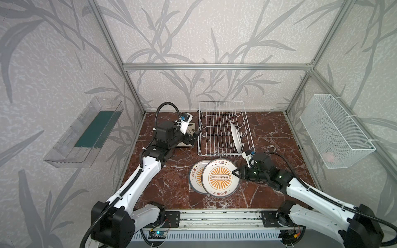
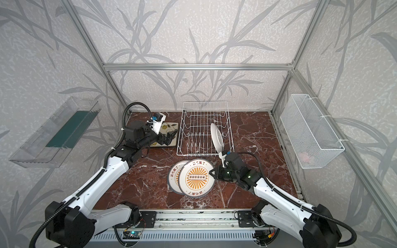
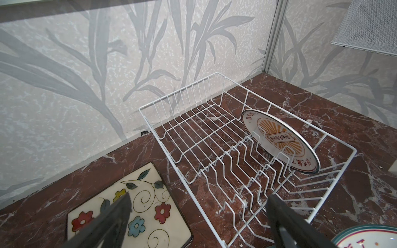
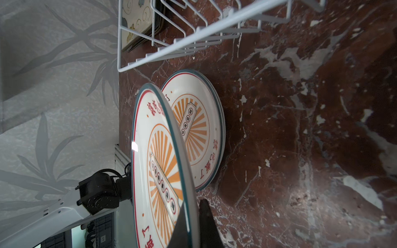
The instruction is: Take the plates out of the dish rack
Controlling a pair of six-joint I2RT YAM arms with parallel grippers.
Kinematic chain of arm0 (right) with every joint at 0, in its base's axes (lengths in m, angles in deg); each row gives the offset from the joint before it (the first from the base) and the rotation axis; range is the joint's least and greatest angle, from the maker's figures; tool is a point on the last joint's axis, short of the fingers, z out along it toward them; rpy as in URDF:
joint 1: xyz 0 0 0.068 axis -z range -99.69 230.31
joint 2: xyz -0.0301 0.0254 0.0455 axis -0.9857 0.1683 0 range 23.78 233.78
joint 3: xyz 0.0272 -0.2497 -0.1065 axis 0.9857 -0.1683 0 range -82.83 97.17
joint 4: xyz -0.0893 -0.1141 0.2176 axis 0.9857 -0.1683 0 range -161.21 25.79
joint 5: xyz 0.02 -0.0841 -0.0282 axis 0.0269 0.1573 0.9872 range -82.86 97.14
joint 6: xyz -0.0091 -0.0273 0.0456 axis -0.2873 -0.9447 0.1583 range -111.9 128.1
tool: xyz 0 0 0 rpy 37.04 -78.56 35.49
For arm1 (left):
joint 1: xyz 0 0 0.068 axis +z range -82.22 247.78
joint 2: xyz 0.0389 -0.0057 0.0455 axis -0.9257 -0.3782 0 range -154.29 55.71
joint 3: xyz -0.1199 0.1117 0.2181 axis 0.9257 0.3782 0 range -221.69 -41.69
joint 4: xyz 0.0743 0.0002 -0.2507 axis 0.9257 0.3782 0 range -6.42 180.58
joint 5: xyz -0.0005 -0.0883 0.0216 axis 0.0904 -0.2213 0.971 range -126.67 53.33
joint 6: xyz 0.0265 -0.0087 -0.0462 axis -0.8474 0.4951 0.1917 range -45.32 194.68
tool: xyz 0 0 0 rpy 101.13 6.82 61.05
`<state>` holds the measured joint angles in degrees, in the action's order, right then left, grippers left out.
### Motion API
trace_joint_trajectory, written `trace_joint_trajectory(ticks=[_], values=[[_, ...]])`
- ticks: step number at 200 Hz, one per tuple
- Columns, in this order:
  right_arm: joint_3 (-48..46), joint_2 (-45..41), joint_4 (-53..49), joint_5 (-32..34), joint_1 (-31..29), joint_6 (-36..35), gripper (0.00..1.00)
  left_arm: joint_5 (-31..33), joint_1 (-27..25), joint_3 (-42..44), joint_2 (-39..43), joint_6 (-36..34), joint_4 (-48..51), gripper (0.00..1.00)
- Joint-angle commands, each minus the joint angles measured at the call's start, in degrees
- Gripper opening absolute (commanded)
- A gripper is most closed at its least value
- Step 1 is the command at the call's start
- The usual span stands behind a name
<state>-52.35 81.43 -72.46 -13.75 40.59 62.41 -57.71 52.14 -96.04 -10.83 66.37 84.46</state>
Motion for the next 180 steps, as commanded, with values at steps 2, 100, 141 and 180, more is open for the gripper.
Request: trace_joint_trajectory(ticks=[2,100,141,180], values=[[-0.6,3.0,11.2,2.8,-1.9,3.7,0.00,-4.8,0.7,0.4,1.3,1.1,0.8,0.99],[0.0,16.8,23.9,6.8,-6.0,8.6,0.00,-6.8,0.9,0.8,1.7,-3.3,4.8,0.99],[1.3,21.5,26.2,6.1,-7.4,9.1,0.05,-6.1,0.9,1.0,1.7,-3.9,4.9,0.99],[1.2,24.2,28.5,5.4,-7.6,10.9,0.12,-5.6,0.9,1.6,2.3,-4.4,4.4,1.00]])
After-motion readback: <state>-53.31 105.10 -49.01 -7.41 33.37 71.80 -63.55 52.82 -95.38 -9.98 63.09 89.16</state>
